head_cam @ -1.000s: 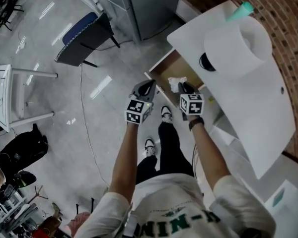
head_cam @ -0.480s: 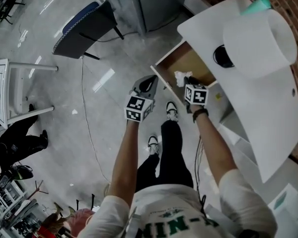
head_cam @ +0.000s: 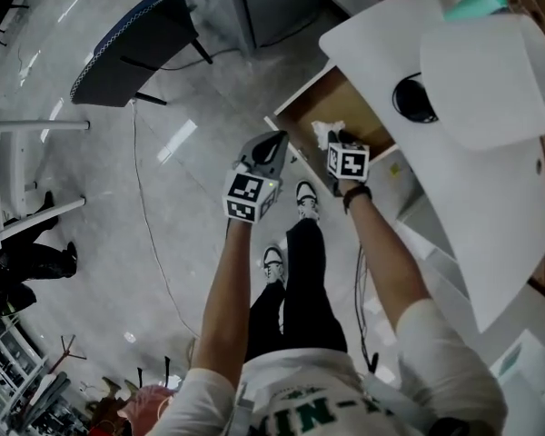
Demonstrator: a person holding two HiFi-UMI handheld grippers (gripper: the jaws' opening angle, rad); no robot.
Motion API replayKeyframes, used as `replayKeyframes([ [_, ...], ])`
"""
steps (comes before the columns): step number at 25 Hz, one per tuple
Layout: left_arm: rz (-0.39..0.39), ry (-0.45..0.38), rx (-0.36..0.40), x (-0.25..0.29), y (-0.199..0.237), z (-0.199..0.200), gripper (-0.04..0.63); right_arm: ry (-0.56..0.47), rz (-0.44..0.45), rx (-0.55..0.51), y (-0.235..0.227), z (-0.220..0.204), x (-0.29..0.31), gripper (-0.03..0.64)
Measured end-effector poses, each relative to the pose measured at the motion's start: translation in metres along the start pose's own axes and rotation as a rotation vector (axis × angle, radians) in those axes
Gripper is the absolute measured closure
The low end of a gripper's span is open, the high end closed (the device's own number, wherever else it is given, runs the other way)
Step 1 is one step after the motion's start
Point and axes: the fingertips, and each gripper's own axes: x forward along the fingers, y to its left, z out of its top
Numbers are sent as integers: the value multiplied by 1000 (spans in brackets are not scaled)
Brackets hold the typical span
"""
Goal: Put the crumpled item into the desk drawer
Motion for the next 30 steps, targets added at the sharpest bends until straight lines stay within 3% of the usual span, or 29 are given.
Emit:
replayKeyframes([
  [3,-1,-4,-29,6,-4,-4,603,2,-5,-16,-9,-3,5,546],
  [8,-10,2,-26,7,-5,-4,603,7,48,15,-1,-1,0,452],
  [19,22,-25,-1,-25,-14,27,603,-77,37,8,6,9,-71,451],
  [30,85,-49,50,-82,-39,92,603,-279,67,-9,28,51,-192,451],
])
